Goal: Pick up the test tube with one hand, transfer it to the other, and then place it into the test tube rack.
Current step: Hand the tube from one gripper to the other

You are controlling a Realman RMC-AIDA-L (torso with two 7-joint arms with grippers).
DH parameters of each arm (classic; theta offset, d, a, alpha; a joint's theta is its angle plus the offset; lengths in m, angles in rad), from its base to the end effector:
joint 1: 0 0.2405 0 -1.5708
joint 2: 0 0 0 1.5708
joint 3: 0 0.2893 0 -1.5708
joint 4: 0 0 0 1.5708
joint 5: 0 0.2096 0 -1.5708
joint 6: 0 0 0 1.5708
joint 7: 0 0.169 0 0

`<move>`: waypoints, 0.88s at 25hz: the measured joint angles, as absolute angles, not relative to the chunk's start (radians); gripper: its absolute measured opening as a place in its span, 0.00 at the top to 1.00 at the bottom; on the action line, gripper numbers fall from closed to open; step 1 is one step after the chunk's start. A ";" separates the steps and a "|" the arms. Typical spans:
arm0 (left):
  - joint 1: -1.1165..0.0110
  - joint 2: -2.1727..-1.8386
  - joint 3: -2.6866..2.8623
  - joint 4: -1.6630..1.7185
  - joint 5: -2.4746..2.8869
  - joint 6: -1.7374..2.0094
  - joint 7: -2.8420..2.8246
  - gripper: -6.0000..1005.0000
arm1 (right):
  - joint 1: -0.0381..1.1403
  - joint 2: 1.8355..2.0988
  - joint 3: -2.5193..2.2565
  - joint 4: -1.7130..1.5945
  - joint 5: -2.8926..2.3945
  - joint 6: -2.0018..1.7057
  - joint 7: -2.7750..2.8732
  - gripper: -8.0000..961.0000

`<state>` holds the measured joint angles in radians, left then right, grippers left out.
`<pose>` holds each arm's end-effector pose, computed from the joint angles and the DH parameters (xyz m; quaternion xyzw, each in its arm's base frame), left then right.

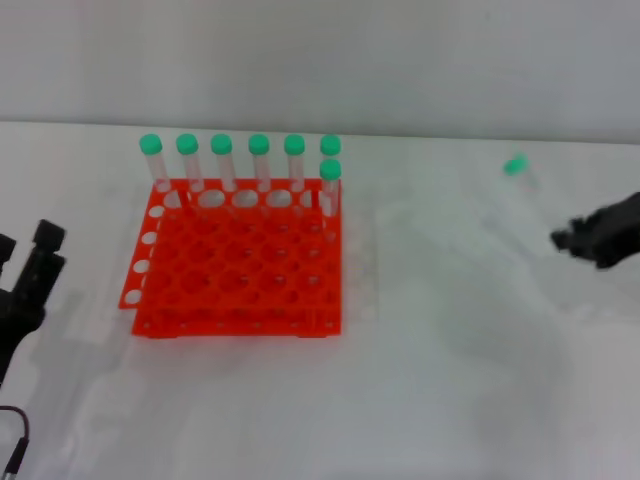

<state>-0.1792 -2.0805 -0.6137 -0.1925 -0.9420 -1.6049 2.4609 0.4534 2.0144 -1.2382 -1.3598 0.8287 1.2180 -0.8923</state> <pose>-0.3543 0.2576 -0.0177 -0.5924 -0.3374 -0.5375 0.4962 0.2372 0.4100 0.0181 -0.9204 0.2578 -0.0003 0.2939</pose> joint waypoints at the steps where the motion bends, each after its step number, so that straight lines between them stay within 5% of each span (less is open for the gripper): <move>1: -0.186 -2.080 -0.614 -0.191 -0.929 -1.614 2.459 0.13 | 0.423 2.014 -1.213 -1.352 0.882 1.188 -0.939 0.80; 9: -0.228 -2.079 -0.614 -0.194 -0.817 -1.651 2.457 0.13 | 0.267 2.012 -1.088 -0.968 1.541 1.088 -1.593 0.79; 22: -0.377 -2.077 -0.614 -0.189 -0.405 -1.668 2.466 0.13 | 0.311 2.019 -1.012 -0.181 2.041 1.478 -2.517 0.80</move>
